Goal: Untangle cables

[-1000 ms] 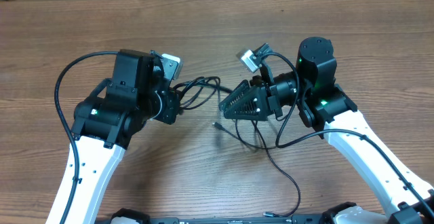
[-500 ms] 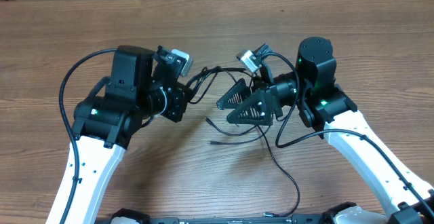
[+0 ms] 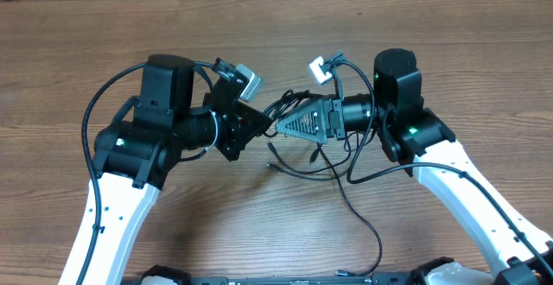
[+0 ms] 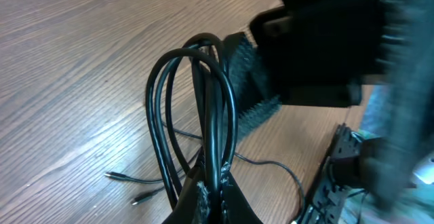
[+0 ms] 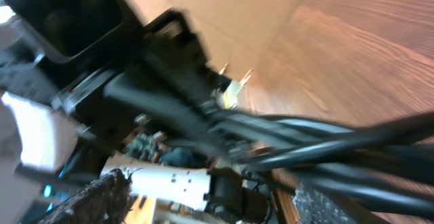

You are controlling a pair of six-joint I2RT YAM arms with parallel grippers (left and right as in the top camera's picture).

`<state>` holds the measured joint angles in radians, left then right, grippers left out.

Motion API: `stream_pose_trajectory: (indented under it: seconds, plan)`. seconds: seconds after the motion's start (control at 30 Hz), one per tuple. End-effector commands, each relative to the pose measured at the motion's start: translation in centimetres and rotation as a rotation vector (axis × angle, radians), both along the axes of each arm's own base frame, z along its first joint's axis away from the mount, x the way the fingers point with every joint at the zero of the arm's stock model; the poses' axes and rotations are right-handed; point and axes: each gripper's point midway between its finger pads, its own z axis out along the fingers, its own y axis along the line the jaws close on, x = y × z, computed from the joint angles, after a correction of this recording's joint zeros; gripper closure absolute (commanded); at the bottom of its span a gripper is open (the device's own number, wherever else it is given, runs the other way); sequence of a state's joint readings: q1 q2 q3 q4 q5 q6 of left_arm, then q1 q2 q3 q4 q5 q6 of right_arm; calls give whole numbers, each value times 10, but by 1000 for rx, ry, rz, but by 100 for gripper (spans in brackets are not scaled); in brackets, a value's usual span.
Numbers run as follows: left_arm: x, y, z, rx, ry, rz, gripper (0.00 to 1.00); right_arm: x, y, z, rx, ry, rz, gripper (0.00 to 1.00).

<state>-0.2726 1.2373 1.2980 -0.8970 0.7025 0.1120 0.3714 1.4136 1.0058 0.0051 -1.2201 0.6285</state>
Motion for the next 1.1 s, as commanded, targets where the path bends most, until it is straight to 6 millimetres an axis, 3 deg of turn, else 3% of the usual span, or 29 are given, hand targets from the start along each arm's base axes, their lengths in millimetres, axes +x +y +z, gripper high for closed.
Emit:
stream_pose_trajectory:
  seconds: [0.0, 0.17, 0.53, 0.93, 1.0, 1.07]
  plan:
    - [-5, -5, 11, -40, -24, -48, 96, 20, -10, -2, -30, -16, -111, 26]
    - [-16, -16, 24, -125, -20, -125, 96, 30, -13, -9, -59, -18, -174, 36]
    - [-24, -22, 31, -175, -4, -171, 96, 34, -14, -11, -70, -27, -192, 44]
    - [-24, -27, 42, -234, 9, -181, 96, 33, -14, -14, -78, -11, -192, 44]
    - [-25, -28, 42, -233, 8, -183, 96, 33, -14, -14, -79, -10, -195, 53]
    - [-24, -28, 41, -227, 7, -180, 96, 33, -14, -14, -79, -7, -197, 70]
